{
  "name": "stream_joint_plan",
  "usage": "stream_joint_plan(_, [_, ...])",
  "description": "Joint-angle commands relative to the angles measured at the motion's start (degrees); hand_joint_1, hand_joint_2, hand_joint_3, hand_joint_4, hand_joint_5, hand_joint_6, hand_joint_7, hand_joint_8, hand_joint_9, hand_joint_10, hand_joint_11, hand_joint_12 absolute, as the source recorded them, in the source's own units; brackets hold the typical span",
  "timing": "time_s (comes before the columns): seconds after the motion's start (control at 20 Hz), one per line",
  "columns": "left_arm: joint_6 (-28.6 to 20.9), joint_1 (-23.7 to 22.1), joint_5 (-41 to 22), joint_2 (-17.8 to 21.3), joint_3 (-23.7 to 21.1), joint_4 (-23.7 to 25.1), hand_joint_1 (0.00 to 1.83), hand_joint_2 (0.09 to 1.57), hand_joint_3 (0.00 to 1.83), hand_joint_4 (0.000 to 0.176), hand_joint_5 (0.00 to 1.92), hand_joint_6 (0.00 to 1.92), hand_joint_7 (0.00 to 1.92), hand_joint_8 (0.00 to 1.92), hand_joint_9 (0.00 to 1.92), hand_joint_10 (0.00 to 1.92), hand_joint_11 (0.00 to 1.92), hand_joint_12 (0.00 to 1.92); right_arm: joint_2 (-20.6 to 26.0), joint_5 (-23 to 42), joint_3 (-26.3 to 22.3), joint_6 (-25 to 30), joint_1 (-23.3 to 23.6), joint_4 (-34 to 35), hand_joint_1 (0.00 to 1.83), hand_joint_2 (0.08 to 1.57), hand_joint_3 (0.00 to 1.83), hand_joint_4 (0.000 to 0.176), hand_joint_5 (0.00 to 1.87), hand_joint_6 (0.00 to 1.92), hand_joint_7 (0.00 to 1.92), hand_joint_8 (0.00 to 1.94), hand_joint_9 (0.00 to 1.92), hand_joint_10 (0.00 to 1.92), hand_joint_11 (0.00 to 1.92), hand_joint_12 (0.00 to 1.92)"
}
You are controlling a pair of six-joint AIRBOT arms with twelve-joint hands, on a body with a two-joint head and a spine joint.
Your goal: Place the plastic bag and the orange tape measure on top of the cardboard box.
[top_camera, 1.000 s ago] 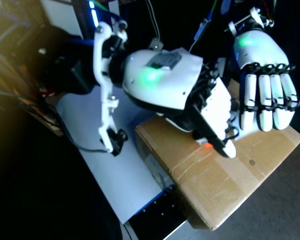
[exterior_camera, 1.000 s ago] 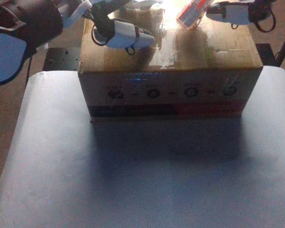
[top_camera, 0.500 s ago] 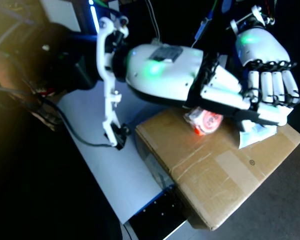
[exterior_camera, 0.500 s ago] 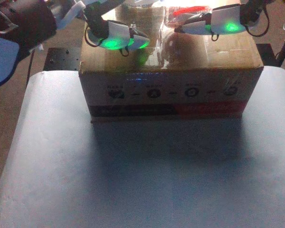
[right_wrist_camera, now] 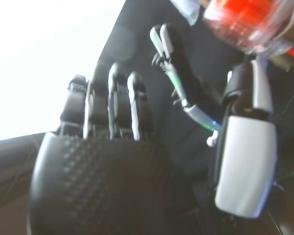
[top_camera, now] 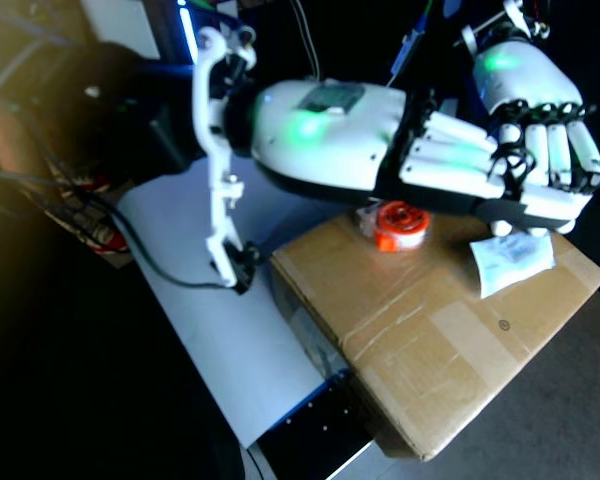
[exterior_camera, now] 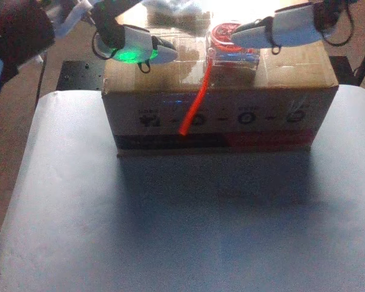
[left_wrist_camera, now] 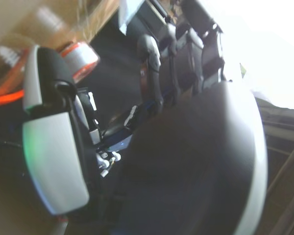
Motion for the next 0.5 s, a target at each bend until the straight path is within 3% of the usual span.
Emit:
stream_joint_plan(0.0, [0.03,-0.49,8.20,0.61,-0.36,1.24,0.90,0.98,0.01,0.000,0.41,0.00,0.29,0.00,0.21,0.00,0.00,0.89,0.40,-8.09,-0.19,-0.13,1.18,-1.97,0.70,0.87,0.00,0.000,0.17,0.02,0.26,0.01,0.00,0.58,0.00,1.37])
stream_joint_plan(0.05, [0.03,-0.49,8.84,1.36,-0.99,1.43,0.89,0.98,0.00,0.000,0.41,0.00,0.29,0.00,0.20,0.00,0.00,0.89,1.10,-8.59,-0.68,-0.13,1.18,-1.97,0.65,0.87,0.00,0.000,0.16,0.01,0.25,0.00,0.00,0.56,0.00,1.30])
stream_joint_plan(0.15, [0.03,-0.53,11.31,3.32,-3.05,2.23,0.87,0.96,0.00,0.000,0.41,0.01,0.30,0.00,0.22,0.01,0.00,0.88,3.20,-10.35,-2.22,-0.11,1.19,-1.97,0.56,0.87,0.00,0.000,0.17,0.01,0.26,0.01,0.02,0.60,0.00,1.41])
stream_joint_plan(0.2, [0.09,-0.78,12.93,4.60,-4.44,2.23,0.88,0.98,0.00,0.000,0.37,0.00,0.26,0.00,0.22,0.01,0.00,1.03,4.61,-11.68,-3.27,-0.11,1.18,-1.97,0.59,0.85,0.00,0.000,0.12,0.00,0.09,0.01,0.00,0.27,0.00,1.38])
stream_joint_plan(0.25, [0.41,-1.01,15.14,6.43,-6.27,2.23,0.82,0.95,0.00,0.033,0.39,0.01,0.28,0.01,0.29,0.04,0.00,1.34,6.19,-13.18,-4.63,-0.10,1.18,-1.97,0.61,0.87,0.00,0.000,0.13,0.00,0.08,0.01,0.01,0.25,0.00,1.45])
stream_joint_plan(0.3, [0.78,-1.18,16.90,8.03,-7.66,2.23,0.77,0.97,0.00,0.021,0.38,0.00,0.29,0.01,0.30,0.04,0.00,1.44,7.24,-14.35,-5.55,-0.10,1.12,-1.97,0.64,0.90,0.00,0.000,0.13,0.00,0.14,0.01,0.02,0.42,0.00,1.60])
stream_joint_plan(0.35, [0.94,-1.19,18.15,9.07,-8.66,2.23,0.77,0.96,0.00,0.007,0.38,0.00,0.30,0.00,0.24,0.02,0.00,1.25,7.97,-15.26,-6.20,-0.10,0.88,-1.97,0.65,0.91,0.00,0.000,0.19,0.03,0.19,0.03,0.00,0.57,0.00,1.74])
stream_joint_plan(0.4, [1.00,-1.18,20.66,11.01,-10.31,2.23,0.75,0.96,0.00,0.004,0.38,0.00,0.30,0.00,0.23,0.02,0.00,1.18,9.38,-17.33,-7.48,-0.10,0.09,-1.97,0.61,0.88,0.00,0.000,0.13,0.01,0.12,0.02,0.00,0.35,0.00,1.75])
stream_joint_plan(0.45, [1.09,-1.15,22.62,12.48,-11.58,2.23,0.77,0.96,0.00,0.000,0.37,0.00,0.27,0.00,0.20,0.00,0.00,1.07,10.57,-19.33,-8.57,-0.10,-0.78,-1.97,0.54,0.81,0.00,0.000,0.13,0.01,0.21,0.08,0.00,0.42,0.00,1.91])
